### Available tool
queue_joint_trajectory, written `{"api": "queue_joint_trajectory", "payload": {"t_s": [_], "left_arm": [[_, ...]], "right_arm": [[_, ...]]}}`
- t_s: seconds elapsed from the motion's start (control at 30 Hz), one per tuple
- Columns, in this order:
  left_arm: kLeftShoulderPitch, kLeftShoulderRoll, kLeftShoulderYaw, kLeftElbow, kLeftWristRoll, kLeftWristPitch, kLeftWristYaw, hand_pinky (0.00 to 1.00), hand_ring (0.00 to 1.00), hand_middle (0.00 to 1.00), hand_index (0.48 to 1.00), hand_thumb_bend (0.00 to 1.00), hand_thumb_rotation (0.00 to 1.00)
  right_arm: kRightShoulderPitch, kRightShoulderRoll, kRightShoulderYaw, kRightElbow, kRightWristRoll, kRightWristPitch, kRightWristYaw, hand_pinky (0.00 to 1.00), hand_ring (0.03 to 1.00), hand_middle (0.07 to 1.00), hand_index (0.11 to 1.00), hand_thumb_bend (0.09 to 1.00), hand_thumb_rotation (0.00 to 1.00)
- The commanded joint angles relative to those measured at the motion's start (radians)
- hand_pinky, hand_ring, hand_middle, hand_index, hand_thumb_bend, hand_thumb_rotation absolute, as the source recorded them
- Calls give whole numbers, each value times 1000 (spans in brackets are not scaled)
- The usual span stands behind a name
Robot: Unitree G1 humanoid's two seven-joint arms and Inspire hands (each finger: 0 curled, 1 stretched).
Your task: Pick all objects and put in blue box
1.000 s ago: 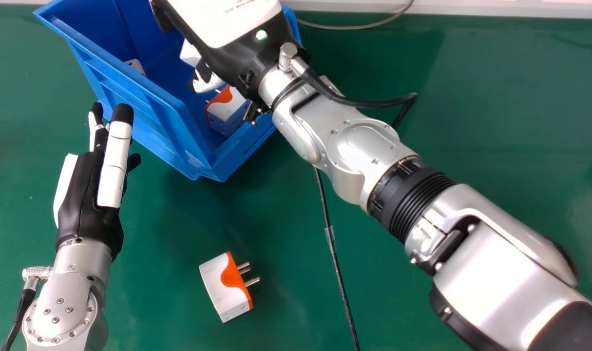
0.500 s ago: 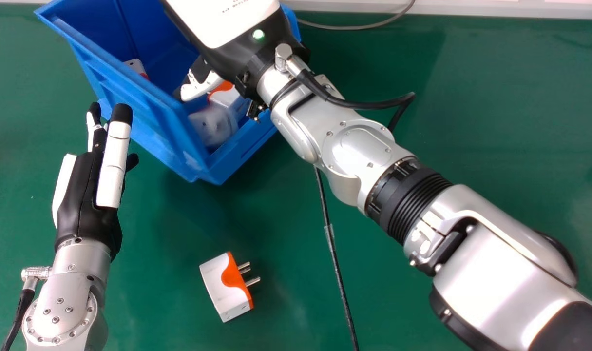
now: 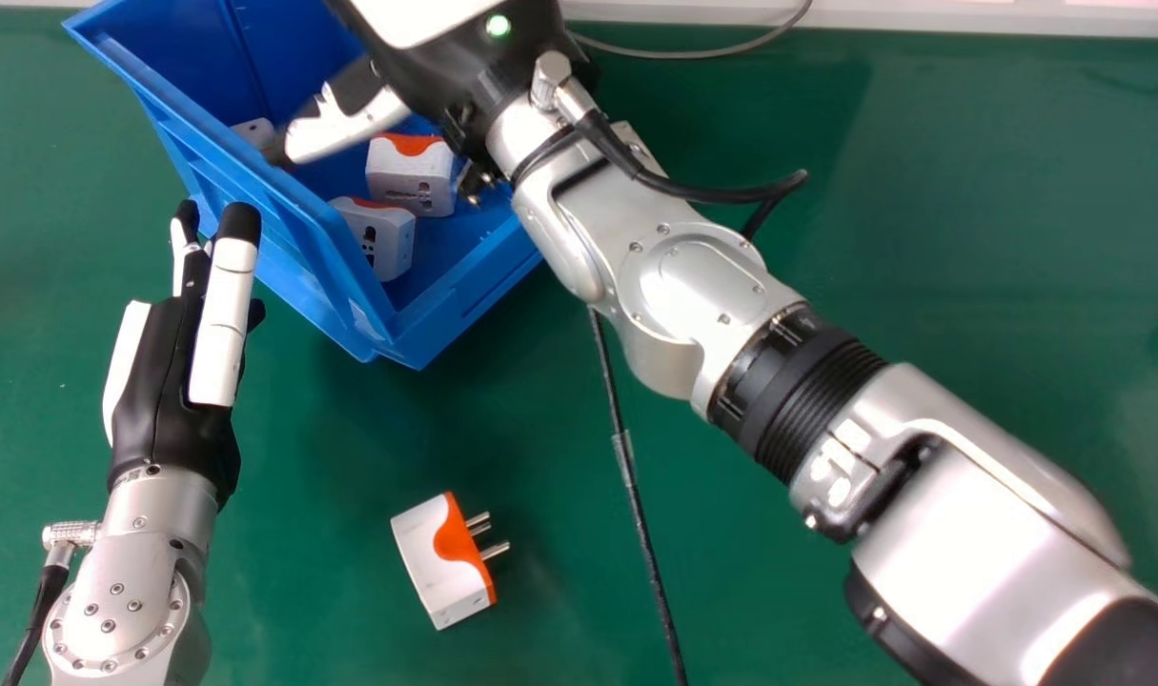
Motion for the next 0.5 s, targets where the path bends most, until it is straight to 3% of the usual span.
{"api": "queue_joint_trajectory", "payload": {"t_s": [0.0, 0.23, 0.47], "left_arm": [[5, 4, 2, -25, -1, -16, -1, 965, 1000, 1000, 1000, 775, 991], [5, 8, 3, -33, 4, -13, 5, 960, 1000, 1000, 1000, 778, 990], [3, 15, 13, -39, 3, -3, 12, 954, 1000, 1000, 1000, 769, 994]], "right_arm": [[70, -10, -41, -133, 17, 47, 7, 998, 1000, 1000, 1000, 986, 599], [394, 67, -105, -567, 48, 213, 41, 1000, 1000, 1000, 1000, 1000, 575], [780, 24, -121, -887, 113, 125, -8, 987, 1000, 1000, 1000, 957, 558]]}}
